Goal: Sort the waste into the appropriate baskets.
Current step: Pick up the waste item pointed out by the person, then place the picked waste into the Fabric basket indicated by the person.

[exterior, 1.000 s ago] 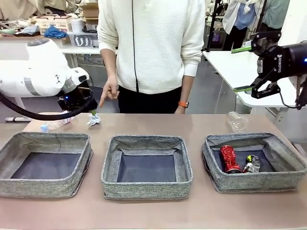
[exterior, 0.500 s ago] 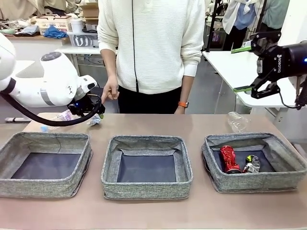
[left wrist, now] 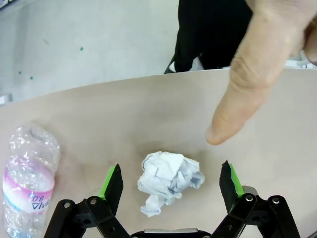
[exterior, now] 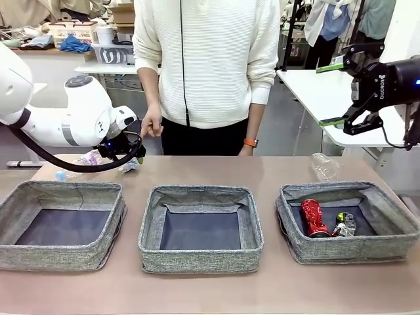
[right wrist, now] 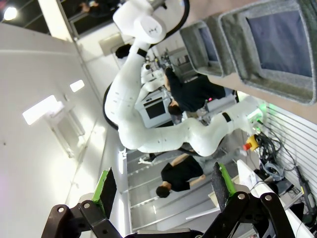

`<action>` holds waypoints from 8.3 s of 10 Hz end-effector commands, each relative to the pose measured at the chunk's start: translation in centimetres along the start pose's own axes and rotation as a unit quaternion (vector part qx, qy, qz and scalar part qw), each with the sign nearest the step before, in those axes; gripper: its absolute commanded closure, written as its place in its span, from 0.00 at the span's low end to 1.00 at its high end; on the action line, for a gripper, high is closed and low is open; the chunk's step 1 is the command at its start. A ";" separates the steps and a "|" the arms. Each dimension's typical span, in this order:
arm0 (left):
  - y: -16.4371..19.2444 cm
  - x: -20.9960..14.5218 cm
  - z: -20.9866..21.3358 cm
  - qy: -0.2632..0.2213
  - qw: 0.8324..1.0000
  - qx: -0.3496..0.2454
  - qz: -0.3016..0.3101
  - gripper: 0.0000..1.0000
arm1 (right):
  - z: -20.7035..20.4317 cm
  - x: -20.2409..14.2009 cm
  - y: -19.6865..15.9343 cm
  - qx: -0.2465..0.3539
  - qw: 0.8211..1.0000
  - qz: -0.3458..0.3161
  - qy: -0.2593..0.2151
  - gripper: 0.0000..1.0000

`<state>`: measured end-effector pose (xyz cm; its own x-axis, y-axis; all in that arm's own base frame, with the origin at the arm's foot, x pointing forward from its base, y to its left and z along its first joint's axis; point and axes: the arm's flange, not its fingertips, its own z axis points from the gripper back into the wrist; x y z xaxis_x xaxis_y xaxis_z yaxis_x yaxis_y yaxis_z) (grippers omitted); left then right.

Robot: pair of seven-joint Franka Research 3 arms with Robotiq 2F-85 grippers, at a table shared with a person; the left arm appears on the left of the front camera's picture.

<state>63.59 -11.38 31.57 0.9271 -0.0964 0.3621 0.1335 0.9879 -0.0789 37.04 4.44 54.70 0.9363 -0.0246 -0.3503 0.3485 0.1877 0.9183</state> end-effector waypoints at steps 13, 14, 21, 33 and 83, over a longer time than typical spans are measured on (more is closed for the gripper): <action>0.2 0.7 -0.5 0.018 1.000 0.019 0.014 1.00 | 0.0 -0.1 0.3 -0.005 1.000 -0.007 -0.002 0.00; 0.2 0.6 -0.5 0.019 1.000 0.021 0.014 1.00 | 0.0 -0.1 0.3 -0.005 1.000 -0.007 -0.002 0.00; 1.0 -0.1 3.2 0.046 0.996 0.046 0.064 1.00 | 0.0 -0.1 0.3 -0.005 1.000 -0.007 -0.002 0.00; -4.0 -14.0 29.1 0.029 0.997 0.037 0.058 1.00 | 0.0 -0.1 0.3 -0.005 1.000 -0.007 -0.002 0.00; -34.0 -10.9 49.2 0.117 0.991 0.060 -0.008 0.96 | 0.0 -0.1 0.3 -0.005 1.000 -0.007 -0.002 0.00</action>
<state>33.06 -39.49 77.44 0.9959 -0.0786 0.0439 0.0775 0.9966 0.0262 37.05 4.45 54.70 0.9363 -0.0259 -0.3503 0.3486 0.1893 0.9179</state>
